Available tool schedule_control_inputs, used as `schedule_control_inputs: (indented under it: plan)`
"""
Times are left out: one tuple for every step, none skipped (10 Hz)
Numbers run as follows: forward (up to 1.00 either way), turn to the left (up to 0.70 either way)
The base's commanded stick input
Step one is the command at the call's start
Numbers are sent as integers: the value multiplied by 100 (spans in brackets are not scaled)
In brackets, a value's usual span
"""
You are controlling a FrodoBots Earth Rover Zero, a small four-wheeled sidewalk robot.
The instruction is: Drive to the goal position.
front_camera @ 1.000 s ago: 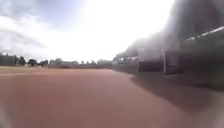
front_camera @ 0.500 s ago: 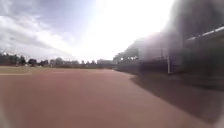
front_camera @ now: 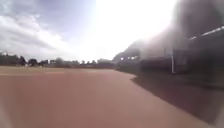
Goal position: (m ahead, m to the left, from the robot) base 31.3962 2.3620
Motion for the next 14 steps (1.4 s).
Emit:
schedule_control_inputs:
  plan:
    - [70, 0]
    - [70, 0]
    - [70, 0]
    - [70, 0]
    - [70, 0]
    - [70, 0]
    - [70, 0]
    - [70, 0]
    - [70, 0]
    - [70, 0]
    - [70, 0]
    - [70, 0]
    - [70, 0]
    - [70, 0]
